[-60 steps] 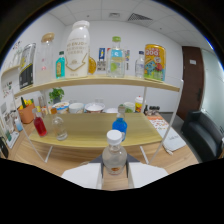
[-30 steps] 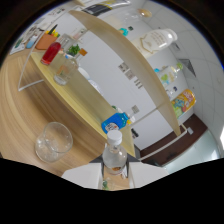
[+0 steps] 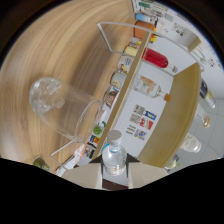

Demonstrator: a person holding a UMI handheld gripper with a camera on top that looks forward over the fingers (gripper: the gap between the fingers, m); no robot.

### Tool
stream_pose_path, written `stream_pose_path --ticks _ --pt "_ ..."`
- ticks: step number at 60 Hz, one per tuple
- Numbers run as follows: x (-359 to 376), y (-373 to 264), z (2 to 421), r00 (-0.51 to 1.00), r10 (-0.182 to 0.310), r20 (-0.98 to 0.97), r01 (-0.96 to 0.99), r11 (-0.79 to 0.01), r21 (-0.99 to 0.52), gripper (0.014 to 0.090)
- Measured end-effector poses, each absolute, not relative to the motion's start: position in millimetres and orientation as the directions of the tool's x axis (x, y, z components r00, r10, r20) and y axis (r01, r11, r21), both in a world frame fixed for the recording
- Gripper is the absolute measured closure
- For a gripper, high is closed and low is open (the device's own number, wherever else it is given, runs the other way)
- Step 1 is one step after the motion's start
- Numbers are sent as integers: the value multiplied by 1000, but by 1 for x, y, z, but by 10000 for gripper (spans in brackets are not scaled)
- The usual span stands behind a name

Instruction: Make me a cup of Mojito.

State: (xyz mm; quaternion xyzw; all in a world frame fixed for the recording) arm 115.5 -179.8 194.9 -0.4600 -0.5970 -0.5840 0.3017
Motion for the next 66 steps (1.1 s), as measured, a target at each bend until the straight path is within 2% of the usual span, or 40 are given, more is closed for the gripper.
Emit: stream_pose_path --ticks 5,12,21,28,34,41,43,46,54,61,66 --pt "119 -178 196 -462 199 864 866 -111 488 706" --pt "111 -179 196 -496 194 847 853 -77 517 706" --pt "111 -180 197 -412 203 888 896 -86 436 706" --pt "111 -184 204 -185 204 961 971 -110 211 708" --pt "114 -189 218 189 191 963 973 -167 -158 706" --pt "123 -196 223 624 159 765 777 -235 -585 703" --pt "128 -197 221 709 142 691 701 -251 -668 703" --pt "133 -198 211 811 142 568 584 -276 -764 705" --pt "158 -197 167 968 76 237 248 -385 -889 706" --pt "175 -198 121 999 5 39 37 -474 -880 705" --pt "178 -199 92 1000 -13 -28 -31 -512 -859 707"
